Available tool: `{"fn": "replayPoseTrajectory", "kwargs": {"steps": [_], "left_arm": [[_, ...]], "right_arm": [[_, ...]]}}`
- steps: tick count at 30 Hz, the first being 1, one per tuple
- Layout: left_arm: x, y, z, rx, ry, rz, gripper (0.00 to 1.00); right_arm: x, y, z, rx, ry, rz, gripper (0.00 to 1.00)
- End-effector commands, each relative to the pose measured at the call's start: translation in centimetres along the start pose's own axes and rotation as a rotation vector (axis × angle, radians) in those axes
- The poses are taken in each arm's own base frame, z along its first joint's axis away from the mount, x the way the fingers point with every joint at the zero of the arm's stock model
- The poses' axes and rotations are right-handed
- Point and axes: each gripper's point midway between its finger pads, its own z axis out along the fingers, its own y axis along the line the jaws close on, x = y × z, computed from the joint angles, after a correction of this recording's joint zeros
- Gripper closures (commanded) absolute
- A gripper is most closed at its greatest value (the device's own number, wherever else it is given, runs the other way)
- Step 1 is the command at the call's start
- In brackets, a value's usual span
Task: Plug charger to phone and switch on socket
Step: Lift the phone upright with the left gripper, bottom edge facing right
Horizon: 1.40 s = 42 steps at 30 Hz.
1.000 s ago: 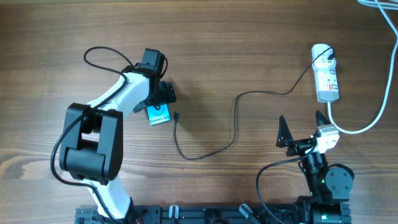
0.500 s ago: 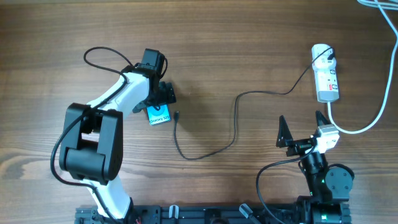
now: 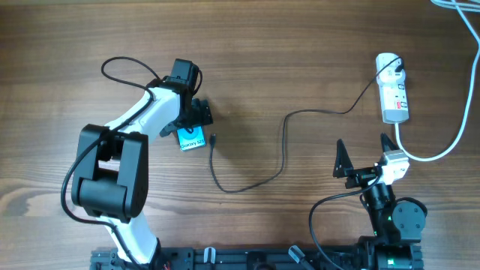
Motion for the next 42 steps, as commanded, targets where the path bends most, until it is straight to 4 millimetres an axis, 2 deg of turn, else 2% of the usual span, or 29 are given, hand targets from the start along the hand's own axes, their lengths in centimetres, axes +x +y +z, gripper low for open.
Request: {"fn": "replayPoseTrajectory", "kwargs": {"steps": [1, 10, 14, 16, 17, 20, 24, 27, 28, 30, 31, 34, 36, 42], "left_arm": [[0.78, 0.03, 1.05, 0.002, 0.04, -0.003, 0.0], [0.78, 0.03, 1.05, 0.002, 0.04, -0.003, 0.02], [0.8, 0.04, 1.04, 0.001, 0.041, -0.003, 0.07], [0.8, 0.04, 1.04, 0.001, 0.041, -0.003, 0.07], [0.8, 0.04, 1.04, 0.001, 0.041, -0.003, 0.0], [0.8, 0.04, 1.04, 0.001, 0.041, -0.003, 0.0], [0.8, 0.04, 1.04, 0.001, 0.041, -0.003, 0.1], [0.87, 0.08, 1.04, 0.0, 0.044, -0.002, 0.12], [0.88, 0.08, 1.04, 0.0, 0.044, -0.002, 0.12], [0.87, 0.08, 1.04, 0.0, 0.044, -0.002, 0.02], [0.87, 0.08, 1.04, 0.0, 0.044, -0.002, 0.0], [0.87, 0.08, 1.04, 0.0, 0.044, -0.002, 0.0], [0.87, 0.08, 1.04, 0.0, 0.044, -0.002, 0.08], [0.88, 0.08, 1.04, 0.0, 0.044, -0.002, 0.13]], "right_arm": [[-0.28, 0.26, -0.06, -0.014, -0.013, -0.006, 0.0], [-0.28, 0.26, -0.06, -0.014, -0.013, -0.006, 0.0], [-0.28, 0.26, -0.06, -0.014, -0.013, -0.006, 0.0], [-0.28, 0.26, -0.06, -0.014, -0.013, -0.006, 0.0], [-0.28, 0.26, -0.06, -0.014, -0.013, -0.006, 0.0], [-0.28, 0.26, -0.06, -0.014, -0.013, -0.006, 0.0], [-0.28, 0.26, -0.06, -0.014, -0.013, -0.006, 0.0], [-0.28, 0.26, -0.06, -0.014, -0.013, -0.006, 0.0], [-0.28, 0.26, -0.06, -0.014, -0.013, -0.006, 0.0], [-0.28, 0.26, -0.06, -0.014, -0.013, -0.006, 0.0], [-0.28, 0.26, -0.06, -0.014, -0.013, -0.006, 0.0], [-0.28, 0.26, -0.06, -0.014, -0.013, -0.006, 0.0], [-0.28, 0.26, -0.06, -0.014, -0.013, -0.006, 0.0], [-0.28, 0.26, -0.06, -0.014, -0.013, -0.006, 0.0]]}}
